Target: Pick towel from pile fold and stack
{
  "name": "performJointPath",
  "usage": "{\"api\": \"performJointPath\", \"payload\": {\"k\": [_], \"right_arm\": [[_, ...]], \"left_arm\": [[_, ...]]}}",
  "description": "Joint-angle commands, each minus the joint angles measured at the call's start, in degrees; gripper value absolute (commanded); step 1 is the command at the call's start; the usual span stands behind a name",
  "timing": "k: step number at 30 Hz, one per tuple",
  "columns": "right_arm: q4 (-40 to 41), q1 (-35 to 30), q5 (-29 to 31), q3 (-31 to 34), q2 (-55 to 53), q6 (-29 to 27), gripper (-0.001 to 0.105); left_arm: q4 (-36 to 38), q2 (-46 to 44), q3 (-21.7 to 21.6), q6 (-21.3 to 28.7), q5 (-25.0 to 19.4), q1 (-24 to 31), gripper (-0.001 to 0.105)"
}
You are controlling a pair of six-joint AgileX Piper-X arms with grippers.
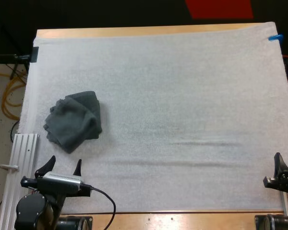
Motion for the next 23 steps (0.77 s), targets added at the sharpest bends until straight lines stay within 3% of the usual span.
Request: {"api": "performJointPath", "payload": {"k": [1, 9, 14, 23], "right_arm": [[-0.25, -0.24, -0.41, -0.14, -2.26, -0.14, 0.056], [-0.25, -0.24, -0.41, -0.14, -2.26, -0.14, 0.056], [-0.25, -0.24, -0.41, -0.14, -2.26, -0.14, 0.056], [-0.25, -0.24, -0.41, -0.14, -2.26, -0.14, 0.056]], "left_arm": [[-0.17, -7.71, -0.4, -0.6, 0.18, -0.34, 0.062], [-0.17, -7.71, -0.4, -0.6, 0.18, -1.66, 0.062], [-0.17, -7.71, -0.4, -0.6, 0.18, -5.72, 0.062], [-0.17, -7.71, -0.4, -0.6, 0.18, -6.25, 0.062]]}}
